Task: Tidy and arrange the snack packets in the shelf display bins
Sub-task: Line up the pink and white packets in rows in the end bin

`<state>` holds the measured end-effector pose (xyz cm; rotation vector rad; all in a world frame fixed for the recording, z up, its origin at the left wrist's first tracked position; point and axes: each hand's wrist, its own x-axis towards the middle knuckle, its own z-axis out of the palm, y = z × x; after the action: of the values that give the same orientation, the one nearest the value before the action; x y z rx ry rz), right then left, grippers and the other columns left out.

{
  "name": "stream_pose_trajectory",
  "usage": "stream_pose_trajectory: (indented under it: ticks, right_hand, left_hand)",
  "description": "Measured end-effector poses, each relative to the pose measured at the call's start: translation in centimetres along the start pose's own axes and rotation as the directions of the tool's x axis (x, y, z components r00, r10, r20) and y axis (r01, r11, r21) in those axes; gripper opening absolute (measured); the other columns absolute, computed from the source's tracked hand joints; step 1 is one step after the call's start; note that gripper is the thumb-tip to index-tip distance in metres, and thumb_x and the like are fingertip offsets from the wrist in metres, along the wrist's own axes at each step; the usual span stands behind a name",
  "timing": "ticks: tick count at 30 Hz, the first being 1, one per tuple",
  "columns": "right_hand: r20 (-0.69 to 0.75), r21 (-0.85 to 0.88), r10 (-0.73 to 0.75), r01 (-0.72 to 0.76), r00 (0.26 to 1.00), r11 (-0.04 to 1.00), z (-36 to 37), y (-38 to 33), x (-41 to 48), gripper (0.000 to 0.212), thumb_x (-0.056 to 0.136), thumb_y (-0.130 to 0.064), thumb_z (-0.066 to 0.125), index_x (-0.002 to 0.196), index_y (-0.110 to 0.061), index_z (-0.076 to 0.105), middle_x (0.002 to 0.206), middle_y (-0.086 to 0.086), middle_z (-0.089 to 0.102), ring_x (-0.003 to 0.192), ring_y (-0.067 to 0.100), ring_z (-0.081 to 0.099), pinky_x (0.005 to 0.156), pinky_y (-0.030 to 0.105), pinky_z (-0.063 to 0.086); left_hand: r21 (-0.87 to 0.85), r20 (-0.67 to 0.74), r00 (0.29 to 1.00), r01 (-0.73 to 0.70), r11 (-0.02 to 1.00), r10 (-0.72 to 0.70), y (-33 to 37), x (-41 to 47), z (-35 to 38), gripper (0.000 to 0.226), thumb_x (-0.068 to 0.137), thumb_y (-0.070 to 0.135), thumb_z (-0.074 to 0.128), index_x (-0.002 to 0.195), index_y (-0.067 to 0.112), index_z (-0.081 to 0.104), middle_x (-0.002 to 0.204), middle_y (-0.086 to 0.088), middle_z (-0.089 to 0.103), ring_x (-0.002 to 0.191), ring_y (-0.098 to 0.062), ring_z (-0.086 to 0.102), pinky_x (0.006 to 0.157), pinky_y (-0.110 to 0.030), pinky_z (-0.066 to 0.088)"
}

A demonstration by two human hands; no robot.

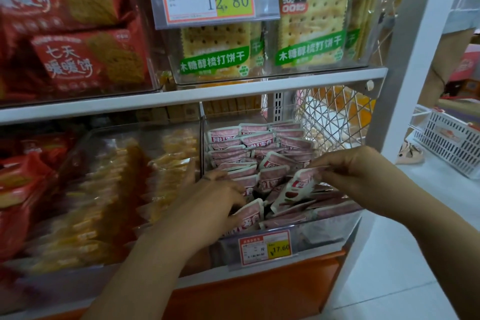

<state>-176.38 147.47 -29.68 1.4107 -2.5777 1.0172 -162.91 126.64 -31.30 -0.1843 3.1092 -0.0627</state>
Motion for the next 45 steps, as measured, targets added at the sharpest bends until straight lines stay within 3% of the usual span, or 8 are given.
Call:
stream_pose_trajectory:
  ticks: [11,14,16,26,31,35,40,45]
  right_hand:
    - [0.038,0.156,-0.062,0.056,0.997,0.986,2.5,-3.0,1.0,0.02,0.086,-0.013,0.065,0.1,-0.026,0.073,0.079,-0.018,0.07,0.065,-0.002,0.065,0.06,0.012,0.05]
    - [0.193,0.102,-0.089,0.07,0.977,0.992,4.6,-3.6,1.4,0.016,0.087,-0.012,0.063,0.096,-0.02,0.073,0.076,-0.018,0.066,0.067,-0.008,0.061,0.057,0.006,0.044]
    - [0.322,-0.002,-0.119,0.127,0.939,0.992,6.1,-3.7,1.7,0.011,0.089,-0.018,0.061,0.084,-0.015,0.071,0.072,-0.005,0.066,0.065,0.006,0.061,0.062,0.023,0.051]
    - [0.473,-0.086,-0.171,0.238,0.864,0.967,8.0,-4.4,1.9,0.034,0.096,-0.026,0.05,0.068,-0.009,0.062,0.055,0.001,0.047,0.049,0.011,0.04,0.05,0.018,0.03]
    - [0.477,0.061,-0.127,0.111,0.87,0.992,6.8,-4.4,1.8,0.036,0.097,-0.034,0.045,0.066,-0.019,0.054,0.054,-0.002,0.044,0.048,0.01,0.037,0.051,0.024,0.031]
    - [0.17,0.031,-0.052,0.047,0.984,0.998,4.0,-3.2,2.1,0.019,0.094,-0.028,0.051,0.103,-0.03,0.069,0.092,-0.021,0.067,0.079,-0.002,0.06,0.068,0.011,0.046]
    - [0.19,-0.228,0.023,0.022,0.982,0.973,5.1,-0.5,4.6,0.035,0.091,-0.022,0.057,0.125,-0.023,0.058,0.127,-0.002,0.059,0.11,0.017,0.057,0.089,0.029,0.046]
    - [0.238,-0.322,0.07,0.01,0.969,0.947,5.5,-0.3,6.8,0.013,0.085,-0.033,0.066,0.096,-0.027,0.066,0.098,-0.005,0.069,0.091,0.014,0.062,0.071,0.024,0.044]
  left_hand:
    - [0.029,-0.103,0.991,0.086,0.996,-0.082,-1.0,2.4,-1.2,0.012,0.086,0.045,0.06,0.091,0.036,0.065,0.093,0.012,0.061,0.106,-0.013,0.054,0.106,-0.047,0.03]
    - [-0.081,-0.062,0.997,0.045,0.996,-0.05,-1.6,2.9,-1.7,0.007,0.086,0.03,0.063,0.081,0.035,0.065,0.081,0.016,0.054,0.094,-0.01,0.054,0.1,-0.04,0.035]
    - [-0.161,-0.034,0.999,0.012,0.987,-0.018,-2.0,3.1,-1.7,0.003,0.085,0.03,0.067,0.085,0.032,0.069,0.085,0.016,0.062,0.087,-0.005,0.054,0.086,-0.027,0.041]
    - [-0.277,-0.009,0.999,-0.052,0.959,0.052,-2.4,2.2,-1.4,0.023,0.085,0.03,0.067,0.108,0.028,0.071,0.085,0.014,0.055,0.08,0.002,0.045,0.069,-0.015,0.032]
    - [-0.326,-0.081,0.996,-0.059,0.943,0.035,-1.8,-0.1,-0.8,0.04,0.089,0.045,0.056,0.128,0.035,0.054,0.13,0.014,0.05,0.117,-0.003,0.043,0.1,-0.023,0.034]
    - [-0.067,-0.003,1.0,0.007,0.998,-0.007,-0.6,-1.1,-0.1,0.067,0.085,0.066,0.041,0.145,0.041,0.023,0.154,0.016,0.014,0.142,-0.011,0.004,0.116,-0.046,0.006]
    - [0.001,-0.058,0.998,-0.007,1.0,0.007,0.3,-1.5,-0.3,0.051,0.089,0.057,0.046,0.136,0.04,0.041,0.138,0.011,0.031,0.131,-0.015,0.025,0.112,-0.044,0.007]
    - [0.016,-0.021,1.0,-0.021,1.0,0.022,0.3,-1.4,-0.5,0.047,0.09,0.059,0.042,0.133,0.041,0.046,0.126,0.011,0.039,0.123,-0.012,0.034,0.11,-0.04,0.001]
